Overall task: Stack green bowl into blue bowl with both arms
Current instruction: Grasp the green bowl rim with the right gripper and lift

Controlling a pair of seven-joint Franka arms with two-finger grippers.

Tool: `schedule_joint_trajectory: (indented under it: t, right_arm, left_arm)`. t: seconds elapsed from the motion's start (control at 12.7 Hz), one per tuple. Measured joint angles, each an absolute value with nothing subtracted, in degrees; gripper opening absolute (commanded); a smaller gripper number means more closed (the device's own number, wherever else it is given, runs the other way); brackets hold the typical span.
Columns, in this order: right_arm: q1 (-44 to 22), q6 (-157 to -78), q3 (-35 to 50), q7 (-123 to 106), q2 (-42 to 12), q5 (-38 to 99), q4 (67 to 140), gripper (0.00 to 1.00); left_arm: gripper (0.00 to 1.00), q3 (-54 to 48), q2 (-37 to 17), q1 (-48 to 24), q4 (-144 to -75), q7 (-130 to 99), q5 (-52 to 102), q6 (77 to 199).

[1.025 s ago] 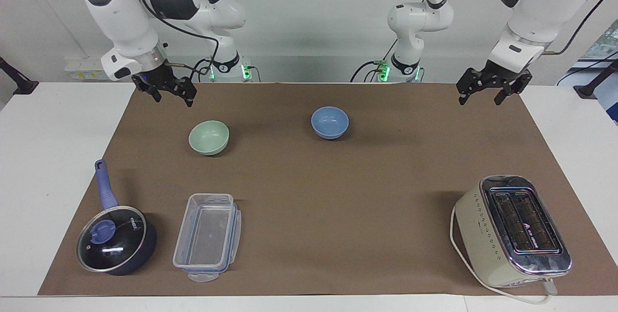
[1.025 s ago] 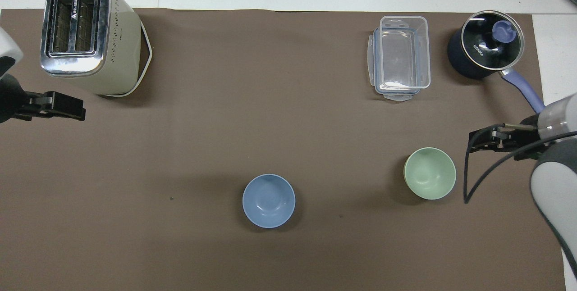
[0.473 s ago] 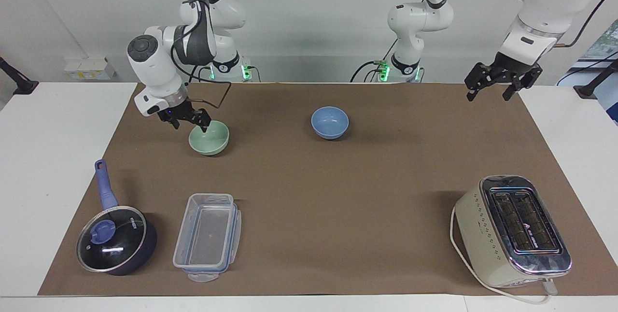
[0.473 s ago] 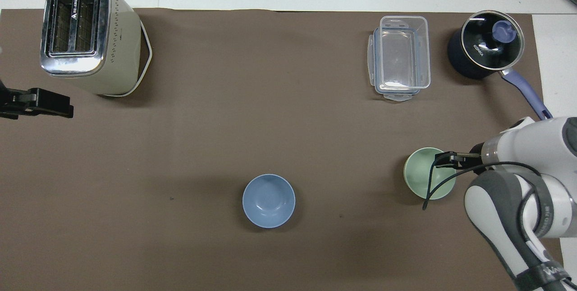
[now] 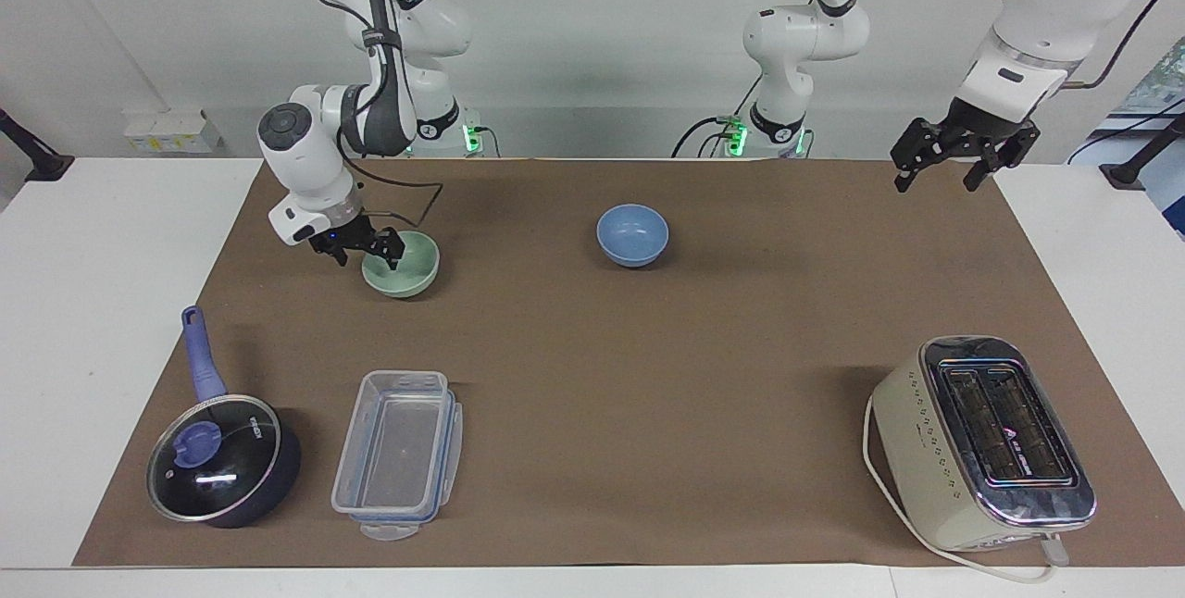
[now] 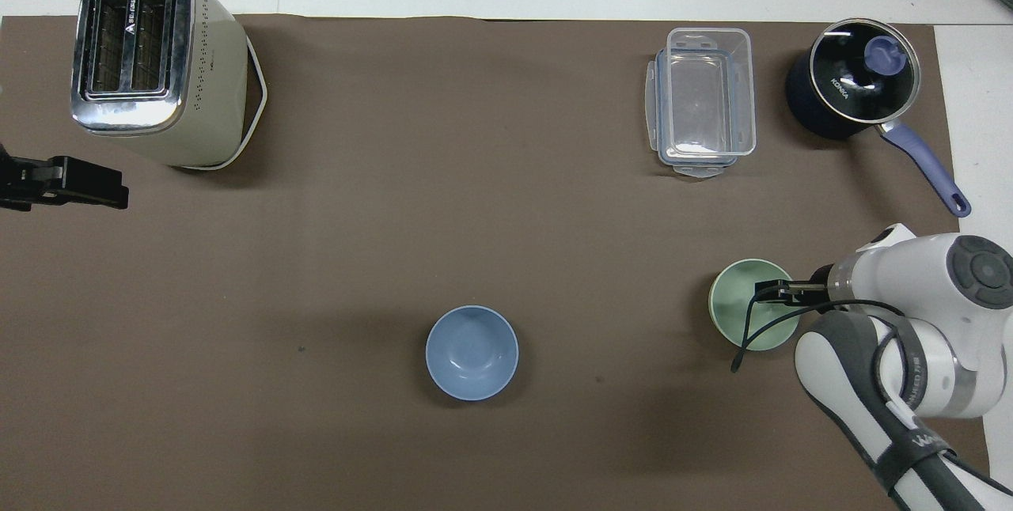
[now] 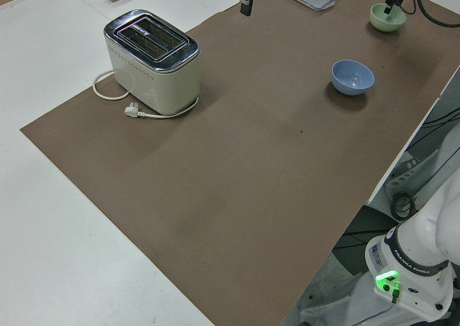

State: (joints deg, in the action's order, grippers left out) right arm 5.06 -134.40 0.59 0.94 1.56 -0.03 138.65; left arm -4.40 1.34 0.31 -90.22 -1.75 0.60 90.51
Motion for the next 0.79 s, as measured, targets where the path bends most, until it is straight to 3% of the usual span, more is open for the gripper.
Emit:
schedule_joint_trajectory:
  t: [0.16, 0.24, 0.47, 0.71, 0.79]
  right_arm:
    - [5.1, -134.7, 0.6, 0.7, 0.9, 0.0, 138.6, 0.89]
    - [5.1, -134.7, 0.6, 0.6, 0.9, 0.0, 138.6, 0.76]
    - [5.1, -134.4, 0.6, 0.6, 1.0, 0.0, 138.5, 0.52]
    - [5.0, -130.8, 0.6, 0.5, 1.4, 0.0, 137.0, 0.1]
    - [4.9, -129.6, 0.6, 0.2, 1.6, 0.0, 136.4, 0.0]
  left_arm:
    - [1.0, -4.4, 1.3, 0.3, -90.2, -1.7, 0.6, 90.5]
    - [1.0, -4.4, 1.3, 0.3, -90.2, -1.7, 0.6, 90.5]
    - [1.0, -4.4, 1.3, 0.3, -90.2, -1.7, 0.6, 90.5]
    - [1.0, -4.4, 1.4, 0.3, -90.2, -1.7, 0.6, 90.5]
    - [1.0, -4.4, 1.4, 0.3, -90.2, -1.7, 0.6, 90.5]
